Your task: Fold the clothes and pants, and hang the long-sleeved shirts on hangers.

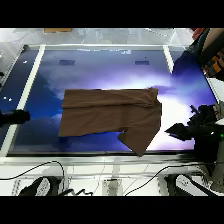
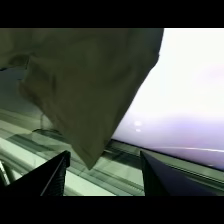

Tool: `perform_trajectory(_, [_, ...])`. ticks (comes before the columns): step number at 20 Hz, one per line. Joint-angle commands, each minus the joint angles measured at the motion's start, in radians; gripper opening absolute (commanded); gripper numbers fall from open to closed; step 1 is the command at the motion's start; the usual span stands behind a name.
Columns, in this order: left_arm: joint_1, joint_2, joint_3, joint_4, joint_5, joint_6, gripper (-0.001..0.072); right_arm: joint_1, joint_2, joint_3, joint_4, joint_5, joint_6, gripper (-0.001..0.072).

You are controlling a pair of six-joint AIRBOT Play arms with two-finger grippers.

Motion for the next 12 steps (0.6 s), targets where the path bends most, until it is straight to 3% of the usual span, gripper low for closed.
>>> perform_trajectory(1, [0.047,-0.034,-0.122,-0.029,0.048,0.008,0.033,0.036,0.011,-0.161,0.038,-0.114,-0.041,0.0507])
perform_trajectory(2, [0.047,-0.07,-0.131,-0.029,0.045,0.008,0.0491,0.052,0.011,-0.178,0.037,-0.15,-0.022,0.0506])
perform_trajectory(3, [0.047,-0.105,-0.132,-0.029,0.033,0.008,0.0516,0.068,0.011,-0.188,0.037,-0.186,0.008,0.0506])
perform_trajectory(7, [0.047,-0.201,-0.132,-0.04,-0.036,0.008,0.0515,0.187,0.005,-0.2,0.035,-0.27,0.061,0.0496])
perform_trajectory(9, [0.047,-0.222,-0.132,-0.04,-0.047,0.007,0.0515,0.257,-0.008,-0.2,0.021,-0.345,0.1,0.0371])
perform_trajectory(12, [0.047,-0.229,-0.132,-0.04,-0.049,0.008,0.0515,0.318,-0.04,-0.199,0.022,-0.429,0.137,0.0335])
